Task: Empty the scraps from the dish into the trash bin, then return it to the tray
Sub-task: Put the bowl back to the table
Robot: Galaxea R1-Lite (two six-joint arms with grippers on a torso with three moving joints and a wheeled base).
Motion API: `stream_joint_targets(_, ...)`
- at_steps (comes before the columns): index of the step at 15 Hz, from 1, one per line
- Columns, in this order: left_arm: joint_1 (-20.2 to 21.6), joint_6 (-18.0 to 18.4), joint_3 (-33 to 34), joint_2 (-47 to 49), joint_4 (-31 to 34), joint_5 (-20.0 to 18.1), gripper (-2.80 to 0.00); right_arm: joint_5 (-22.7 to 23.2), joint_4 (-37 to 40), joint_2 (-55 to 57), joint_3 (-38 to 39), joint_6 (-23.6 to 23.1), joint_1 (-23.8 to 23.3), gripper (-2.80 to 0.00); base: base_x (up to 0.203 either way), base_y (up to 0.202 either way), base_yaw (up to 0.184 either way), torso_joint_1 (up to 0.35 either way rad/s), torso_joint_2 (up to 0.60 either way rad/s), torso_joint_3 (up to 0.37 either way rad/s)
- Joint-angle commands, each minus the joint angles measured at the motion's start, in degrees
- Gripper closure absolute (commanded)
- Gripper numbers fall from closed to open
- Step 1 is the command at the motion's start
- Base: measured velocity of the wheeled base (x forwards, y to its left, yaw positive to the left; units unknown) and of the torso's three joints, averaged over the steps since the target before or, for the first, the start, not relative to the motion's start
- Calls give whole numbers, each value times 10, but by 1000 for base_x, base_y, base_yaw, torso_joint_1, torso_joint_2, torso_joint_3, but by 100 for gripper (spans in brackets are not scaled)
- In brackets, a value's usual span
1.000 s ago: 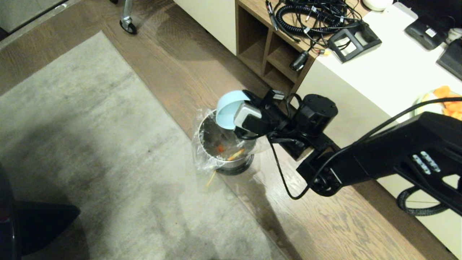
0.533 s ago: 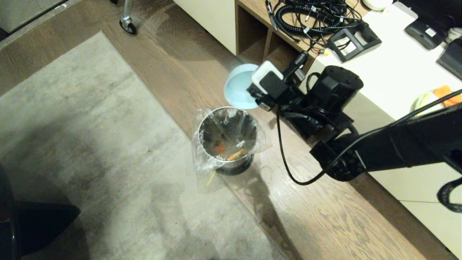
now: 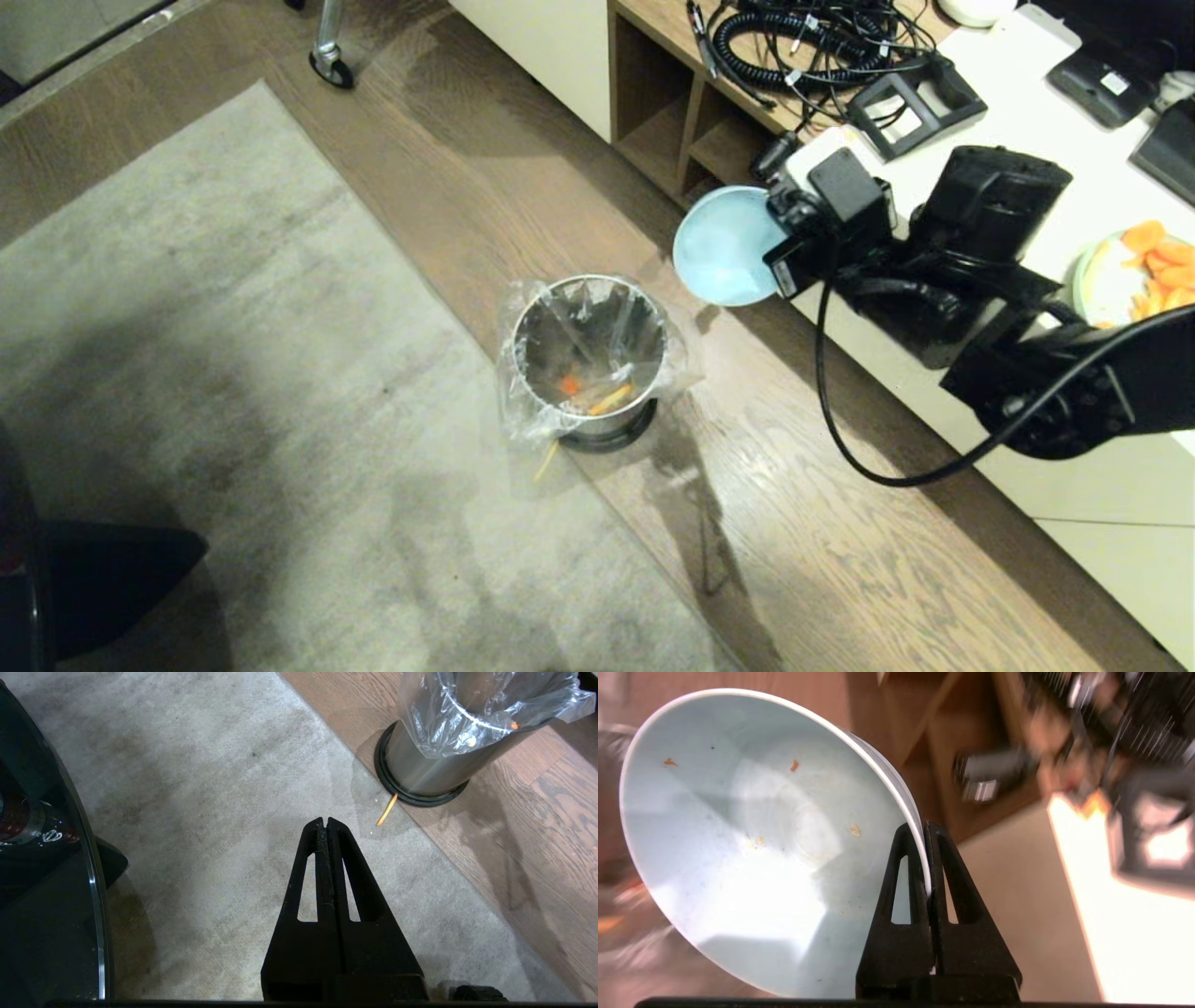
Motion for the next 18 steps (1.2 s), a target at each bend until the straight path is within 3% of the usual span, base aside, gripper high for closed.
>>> stream_joint_targets(1,0,-1,0,0,0,0,0,-1,51,-52,26,65,-11,0,0,0,0,0,0,0)
stream_joint_targets(6,1,-1,0,0,0,0,0,1,150,-99,55,139,-45,0,0,0,0,0,0,0)
stream_joint_targets(10,1,-1,0,0,0,0,0,-10,177,-154,145,213,-59,0,0,0,0,0,0,0)
stream_joint_targets(15,0,-1,0,0,0,0,0,-88,166,-214,300,370,-66,0,0,0,0,0,0,0)
stream_joint_targets(18,1,0,0,0,0,0,0,-102,64,-234,412,405,-91,0,0,0,0,0,0,0)
